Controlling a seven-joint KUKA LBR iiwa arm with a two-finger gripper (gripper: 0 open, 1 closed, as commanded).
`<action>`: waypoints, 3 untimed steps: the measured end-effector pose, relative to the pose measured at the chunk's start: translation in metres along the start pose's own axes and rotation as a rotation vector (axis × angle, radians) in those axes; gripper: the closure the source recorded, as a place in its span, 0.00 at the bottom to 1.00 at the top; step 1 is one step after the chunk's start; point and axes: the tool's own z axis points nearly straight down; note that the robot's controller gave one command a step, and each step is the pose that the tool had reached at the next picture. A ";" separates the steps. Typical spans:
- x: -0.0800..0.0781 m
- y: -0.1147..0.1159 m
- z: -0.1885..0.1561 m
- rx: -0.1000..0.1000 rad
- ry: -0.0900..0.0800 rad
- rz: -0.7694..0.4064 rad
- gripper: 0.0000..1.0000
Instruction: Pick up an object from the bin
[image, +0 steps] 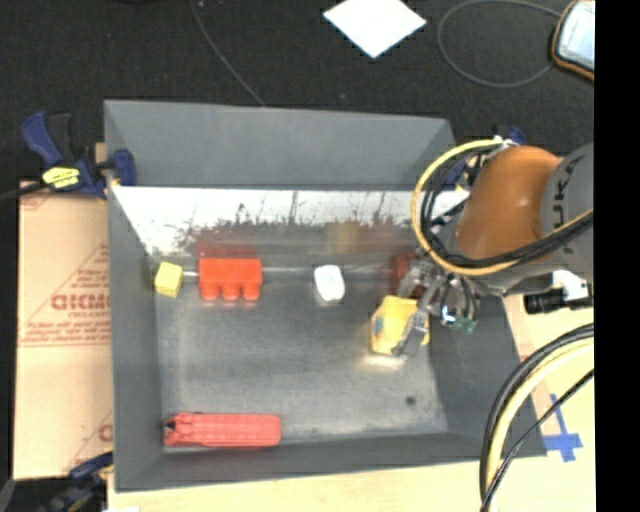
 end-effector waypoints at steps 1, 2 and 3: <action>0.021 -0.003 0.006 0.000 0.002 -0.197 1.00; 0.021 -0.003 0.006 0.000 0.002 -0.196 1.00; 0.030 -0.035 0.056 -0.002 -0.009 -0.118 1.00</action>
Offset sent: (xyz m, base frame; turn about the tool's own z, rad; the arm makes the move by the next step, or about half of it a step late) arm 0.0000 0.0000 0.0000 0.0000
